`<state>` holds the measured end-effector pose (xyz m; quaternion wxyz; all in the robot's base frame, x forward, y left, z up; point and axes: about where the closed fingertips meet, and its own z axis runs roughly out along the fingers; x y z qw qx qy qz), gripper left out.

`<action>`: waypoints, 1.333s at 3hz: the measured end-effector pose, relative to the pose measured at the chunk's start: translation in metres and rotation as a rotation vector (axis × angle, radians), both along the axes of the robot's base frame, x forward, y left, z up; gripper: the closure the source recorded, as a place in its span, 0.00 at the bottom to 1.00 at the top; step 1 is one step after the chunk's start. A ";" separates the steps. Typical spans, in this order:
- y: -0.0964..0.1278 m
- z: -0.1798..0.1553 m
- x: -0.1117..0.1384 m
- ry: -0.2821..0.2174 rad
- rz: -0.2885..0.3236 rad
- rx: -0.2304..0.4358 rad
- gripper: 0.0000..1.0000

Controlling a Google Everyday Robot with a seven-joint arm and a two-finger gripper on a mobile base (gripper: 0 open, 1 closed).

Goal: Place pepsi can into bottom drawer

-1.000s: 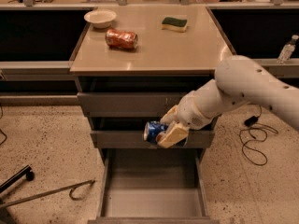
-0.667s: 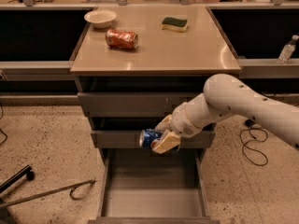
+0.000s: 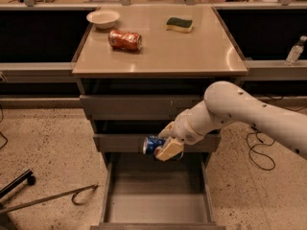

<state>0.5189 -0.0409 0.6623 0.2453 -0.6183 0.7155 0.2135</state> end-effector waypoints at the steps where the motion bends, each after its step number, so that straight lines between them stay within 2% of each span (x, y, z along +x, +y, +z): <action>1: -0.002 -0.051 0.005 0.000 -0.025 -0.002 1.00; 2: -0.001 -0.105 0.016 -0.018 -0.108 0.087 1.00; 3: -0.005 -0.150 0.026 -0.017 -0.215 0.168 1.00; 4: -0.005 -0.150 0.026 -0.017 -0.216 0.169 1.00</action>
Offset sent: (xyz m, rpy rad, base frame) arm 0.0390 -0.0083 -0.1704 0.2148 -0.0613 -0.2439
